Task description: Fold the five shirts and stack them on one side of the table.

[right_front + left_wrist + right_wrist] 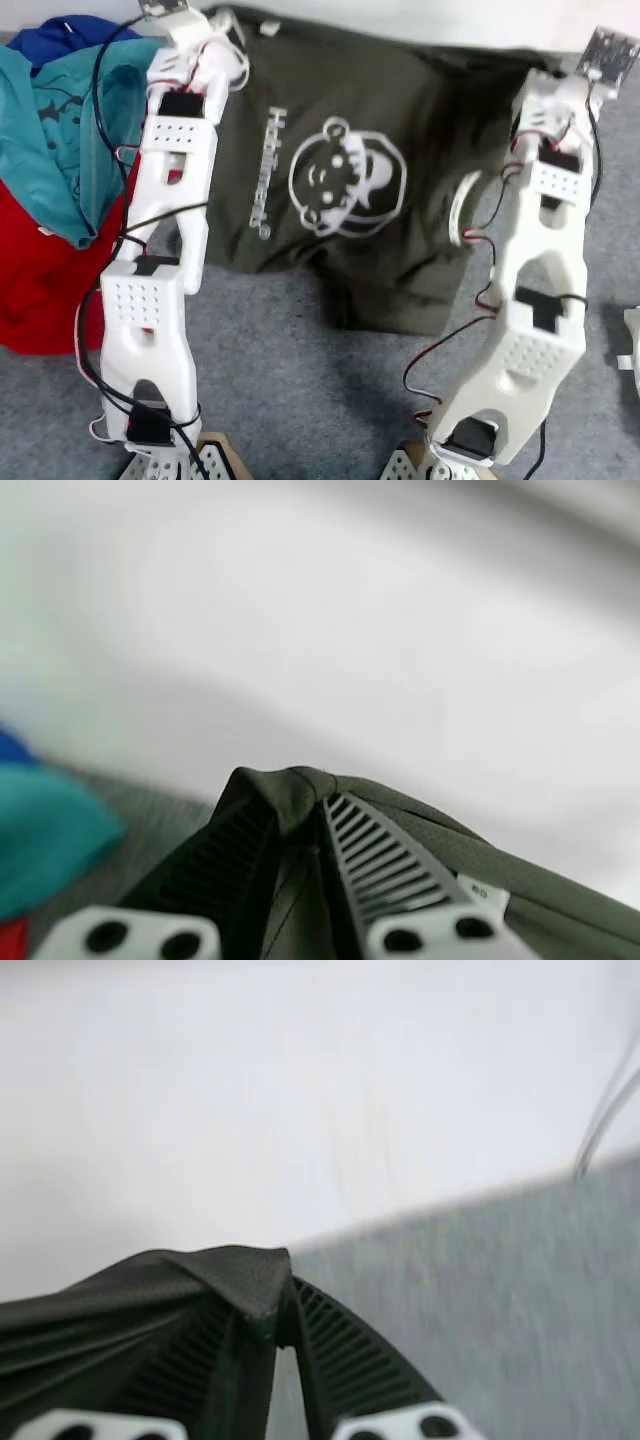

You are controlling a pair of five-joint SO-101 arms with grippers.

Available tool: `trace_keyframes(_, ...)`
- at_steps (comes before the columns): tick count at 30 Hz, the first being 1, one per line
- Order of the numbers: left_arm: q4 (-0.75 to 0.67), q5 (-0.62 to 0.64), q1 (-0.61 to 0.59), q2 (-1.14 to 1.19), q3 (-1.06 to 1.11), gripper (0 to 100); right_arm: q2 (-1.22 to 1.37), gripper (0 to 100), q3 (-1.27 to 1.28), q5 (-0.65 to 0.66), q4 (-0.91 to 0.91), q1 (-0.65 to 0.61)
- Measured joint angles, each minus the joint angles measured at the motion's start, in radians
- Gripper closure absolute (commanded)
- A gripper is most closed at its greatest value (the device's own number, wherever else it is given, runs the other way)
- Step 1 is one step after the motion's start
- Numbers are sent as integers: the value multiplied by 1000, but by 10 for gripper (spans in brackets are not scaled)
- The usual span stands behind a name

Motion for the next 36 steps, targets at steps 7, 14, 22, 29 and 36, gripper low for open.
trace_keyframes(7,-41,2,-2,172,-222,994,224,991,-379,0,0,-37)
trace_keyframes(14,-86,2,-2,373,-382,994,345,991,-532,0,98,-77)
trace_keyframes(22,-86,2,-3,531,-540,994,413,991,-542,0,153,-120)
trace_keyframes(29,-17,2,-3,548,-637,994,413,991,-572,0,292,-155)
trace_keyframes(36,512,-2,-5,545,-790,994,358,991,-686,0,818,-178)
